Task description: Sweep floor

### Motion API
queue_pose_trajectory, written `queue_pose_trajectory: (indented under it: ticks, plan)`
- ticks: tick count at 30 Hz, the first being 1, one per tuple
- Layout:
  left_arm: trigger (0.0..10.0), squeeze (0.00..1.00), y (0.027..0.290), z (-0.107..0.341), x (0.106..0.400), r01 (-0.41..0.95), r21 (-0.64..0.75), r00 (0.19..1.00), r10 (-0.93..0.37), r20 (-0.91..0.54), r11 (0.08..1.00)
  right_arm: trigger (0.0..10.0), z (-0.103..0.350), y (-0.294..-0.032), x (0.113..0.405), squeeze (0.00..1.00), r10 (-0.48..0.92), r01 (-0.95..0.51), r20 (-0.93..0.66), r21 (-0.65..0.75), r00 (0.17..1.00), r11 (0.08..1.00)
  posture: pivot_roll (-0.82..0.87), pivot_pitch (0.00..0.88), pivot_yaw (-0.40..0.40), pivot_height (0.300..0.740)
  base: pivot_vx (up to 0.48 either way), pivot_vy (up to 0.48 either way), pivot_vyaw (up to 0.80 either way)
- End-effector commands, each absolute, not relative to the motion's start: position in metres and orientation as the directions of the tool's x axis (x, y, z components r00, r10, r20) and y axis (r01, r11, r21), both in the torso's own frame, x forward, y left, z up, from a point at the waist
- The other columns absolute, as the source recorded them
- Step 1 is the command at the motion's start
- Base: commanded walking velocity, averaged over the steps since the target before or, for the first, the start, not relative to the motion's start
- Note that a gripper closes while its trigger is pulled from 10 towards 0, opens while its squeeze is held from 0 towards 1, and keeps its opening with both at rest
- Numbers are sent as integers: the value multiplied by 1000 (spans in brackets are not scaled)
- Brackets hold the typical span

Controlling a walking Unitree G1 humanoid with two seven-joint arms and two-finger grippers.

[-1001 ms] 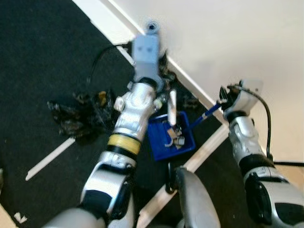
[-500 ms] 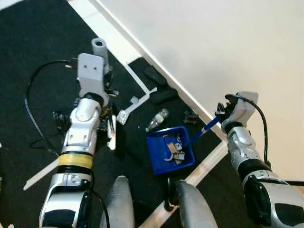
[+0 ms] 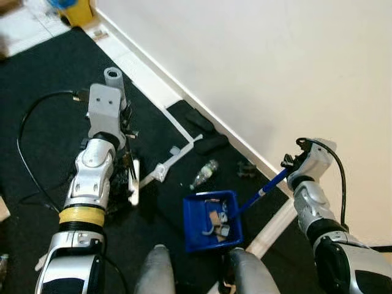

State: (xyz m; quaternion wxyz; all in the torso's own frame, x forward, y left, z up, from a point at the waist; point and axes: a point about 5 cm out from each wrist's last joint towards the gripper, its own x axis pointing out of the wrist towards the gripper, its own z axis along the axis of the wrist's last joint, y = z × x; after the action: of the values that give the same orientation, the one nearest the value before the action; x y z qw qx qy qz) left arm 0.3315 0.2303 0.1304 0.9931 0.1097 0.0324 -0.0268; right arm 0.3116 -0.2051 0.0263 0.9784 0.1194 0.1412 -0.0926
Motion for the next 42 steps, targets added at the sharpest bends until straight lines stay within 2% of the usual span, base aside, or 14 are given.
queue_pose_trajectory:
  ticks: [1,10,25,29,42]
  plan:
    - [10000,0,226,123,330,77,203,994,-58,-95,976,10000,26,-211,309,0,-177,247,-287,230,941,941,100,0,-32,740,0,0,0]
    - [10000,0,215,88,321,100,202,979,-60,-197,974,10000,38,-224,315,0,-207,269,-228,293,952,917,99,0,-37,740,0,0,0]
    - [10000,0,213,80,318,90,207,980,-50,-193,974,10000,40,-238,314,0,-220,292,-238,336,946,895,99,0,-49,740,0,0,0]
    - [10000,0,206,80,319,83,145,982,-56,-179,986,10000,39,-238,313,0,-221,294,-242,329,945,897,99,0,-55,740,0,0,0]
    - [10000,0,188,71,316,110,109,979,-89,-183,988,10000,37,-233,313,0,-199,273,-244,318,949,908,90,0,-58,740,0,0,0]
